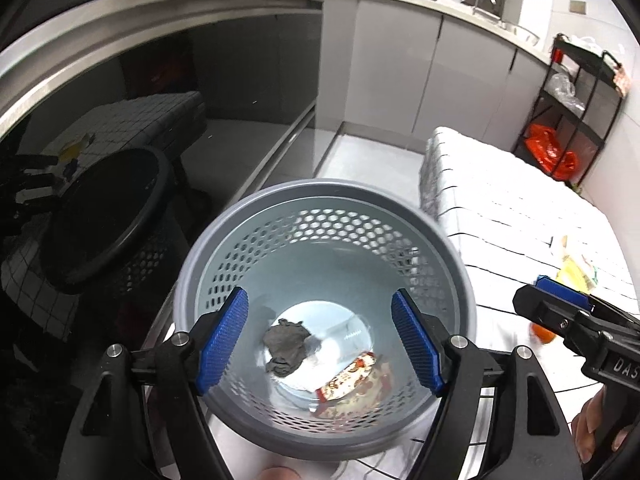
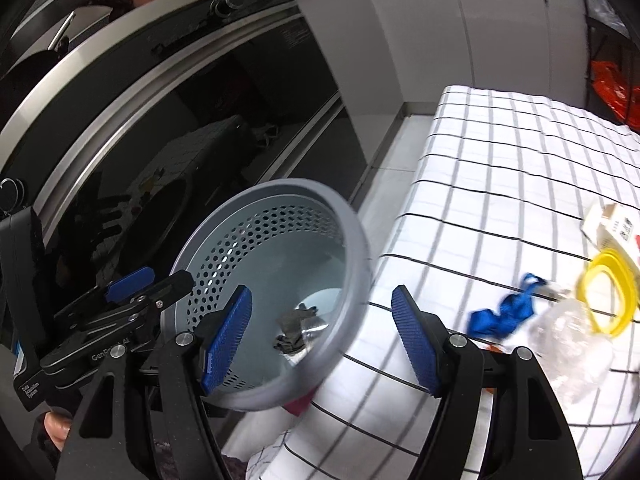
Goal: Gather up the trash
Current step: 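Move both tools back over the table toward the paper and orange peel, then grasp the crumpled white paper with the right tool while the left tool grasps the orange peel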
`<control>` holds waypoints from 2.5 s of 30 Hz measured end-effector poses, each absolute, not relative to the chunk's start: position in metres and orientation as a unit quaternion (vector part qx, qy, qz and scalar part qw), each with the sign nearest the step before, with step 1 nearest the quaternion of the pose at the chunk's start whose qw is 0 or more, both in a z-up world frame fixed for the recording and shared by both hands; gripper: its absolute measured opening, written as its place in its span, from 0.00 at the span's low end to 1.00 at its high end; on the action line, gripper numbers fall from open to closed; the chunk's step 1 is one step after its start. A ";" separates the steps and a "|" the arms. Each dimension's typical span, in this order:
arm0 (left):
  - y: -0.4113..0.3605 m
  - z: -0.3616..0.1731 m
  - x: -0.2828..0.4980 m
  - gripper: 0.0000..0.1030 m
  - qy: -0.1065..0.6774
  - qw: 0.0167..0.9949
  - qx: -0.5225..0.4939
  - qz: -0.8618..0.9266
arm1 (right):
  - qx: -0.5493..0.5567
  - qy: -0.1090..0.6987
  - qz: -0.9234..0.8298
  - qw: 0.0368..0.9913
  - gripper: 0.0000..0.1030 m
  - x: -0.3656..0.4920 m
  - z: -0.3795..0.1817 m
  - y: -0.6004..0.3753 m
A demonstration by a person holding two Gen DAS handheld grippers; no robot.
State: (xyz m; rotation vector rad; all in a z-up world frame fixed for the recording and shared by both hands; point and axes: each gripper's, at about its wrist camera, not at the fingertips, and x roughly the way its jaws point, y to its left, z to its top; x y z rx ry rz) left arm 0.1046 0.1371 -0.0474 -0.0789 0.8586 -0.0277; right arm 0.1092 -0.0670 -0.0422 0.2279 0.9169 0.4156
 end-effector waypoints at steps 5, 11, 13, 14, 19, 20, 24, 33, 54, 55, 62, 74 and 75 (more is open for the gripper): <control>0.123 -0.041 0.097 0.70 0.406 0.912 -0.040 -0.033 | 0.118 0.424 0.178 0.880 0.67 0.094 -0.032 -0.094; 0.099 -0.038 0.088 0.71 0.400 0.914 -0.041 -0.059 | 0.144 0.402 0.148 0.892 0.67 0.069 -0.023 -0.133; 0.087 -0.038 0.085 0.72 0.398 0.914 -0.039 -0.069 | 0.152 0.393 0.136 0.897 0.67 0.060 -0.020 -0.148; 0.081 -0.037 0.084 0.72 0.397 0.914 -0.036 -0.073 | 0.155 0.389 0.131 0.899 0.67 0.056 -0.018 -0.154; 0.056 -0.037 0.078 0.72 0.393 0.914 -0.024 -0.093 | 0.161 0.371 0.097 0.909 0.68 0.031 -0.012 -0.186; 0.050 -0.037 0.077 0.72 0.393 0.914 -0.021 -0.098 | 0.162 0.370 0.089 0.911 0.68 0.025 -0.011 -0.193; 0.031 -0.038 0.074 0.72 0.391 0.913 -0.012 -0.113 | 0.164 0.365 0.055 0.915 0.68 0.007 -0.012 -0.215; -0.006 -0.041 0.070 0.76 0.388 0.911 0.008 -0.141 | 0.171 0.364 -0.008 0.915 0.68 -0.022 -0.019 -0.268; -0.052 -0.075 0.082 0.88 0.421 0.894 0.038 -0.151 | 0.122 0.414 -0.085 0.898 0.70 0.010 -0.073 -0.296; -0.052 -0.077 0.083 0.88 0.423 0.893 0.039 -0.150 | 0.125 0.416 -0.084 0.897 0.70 0.013 -0.075 -0.297; -0.055 -0.089 0.088 0.89 0.437 0.886 0.046 -0.147 | 0.132 0.434 -0.100 0.885 0.70 0.035 -0.091 -0.305; -0.065 -0.099 0.089 0.89 0.442 0.882 0.049 -0.158 | 0.132 0.446 -0.095 0.880 0.37 0.048 -0.100 -0.304; -0.066 -0.100 0.089 0.89 0.443 0.881 0.050 -0.159 | 0.133 0.444 -0.093 0.881 0.36 0.047 -0.098 -0.304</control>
